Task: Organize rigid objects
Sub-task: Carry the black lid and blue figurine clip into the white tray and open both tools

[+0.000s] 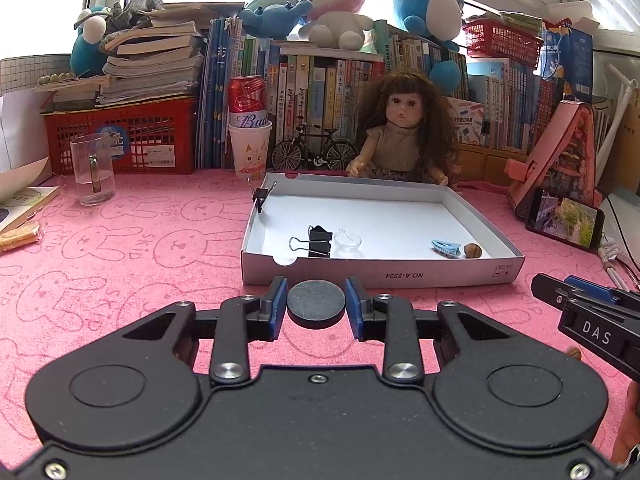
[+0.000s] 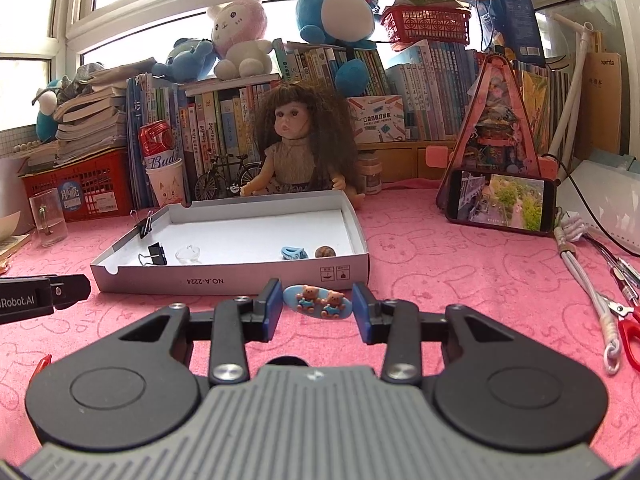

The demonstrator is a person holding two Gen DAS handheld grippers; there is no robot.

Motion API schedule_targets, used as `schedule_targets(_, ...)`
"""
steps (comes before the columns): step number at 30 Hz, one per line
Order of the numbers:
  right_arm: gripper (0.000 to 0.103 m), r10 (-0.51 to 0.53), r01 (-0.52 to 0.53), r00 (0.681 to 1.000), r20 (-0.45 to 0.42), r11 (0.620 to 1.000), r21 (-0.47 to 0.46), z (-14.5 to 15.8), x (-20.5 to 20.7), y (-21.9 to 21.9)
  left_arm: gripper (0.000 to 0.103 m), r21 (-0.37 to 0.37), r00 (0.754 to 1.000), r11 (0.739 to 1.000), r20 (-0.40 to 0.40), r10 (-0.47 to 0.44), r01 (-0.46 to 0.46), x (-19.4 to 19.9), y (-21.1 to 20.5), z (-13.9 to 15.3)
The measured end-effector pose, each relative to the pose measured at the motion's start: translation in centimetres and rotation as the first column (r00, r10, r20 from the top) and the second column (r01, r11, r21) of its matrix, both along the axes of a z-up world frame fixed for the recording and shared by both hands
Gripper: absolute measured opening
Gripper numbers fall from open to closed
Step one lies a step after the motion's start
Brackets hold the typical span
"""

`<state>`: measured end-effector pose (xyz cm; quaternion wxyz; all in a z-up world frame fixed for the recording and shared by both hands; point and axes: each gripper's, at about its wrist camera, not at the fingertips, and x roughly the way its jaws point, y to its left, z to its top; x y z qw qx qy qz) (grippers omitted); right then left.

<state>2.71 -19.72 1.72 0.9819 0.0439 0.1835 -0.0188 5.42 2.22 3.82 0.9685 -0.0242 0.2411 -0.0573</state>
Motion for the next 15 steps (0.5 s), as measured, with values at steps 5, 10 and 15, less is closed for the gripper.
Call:
schedule_targets(5,0.043,0.002,-0.002,1.000,-0.001,1.000,0.013,0.6,1.2,-0.3,0.029,-0.011,1.000,1.000,-0.006,0.007,-0.007,1.4,0.5,0.4)
schedule_targets(10,0.043,0.012,-0.012,1.000,0.008,1.000,0.016,1.2,2.2,-0.5,0.029,-0.017,1.000,1.000,-0.004,0.015,-0.015,2.8,0.9,0.9)
schedule_targets(15,0.043,0.020,-0.020,1.000,0.001,0.999,0.030,1.6,3.4,-0.7,0.029,-0.041,0.999,0.999,-0.015,0.032,-0.032,4.4,1.6,1.2)
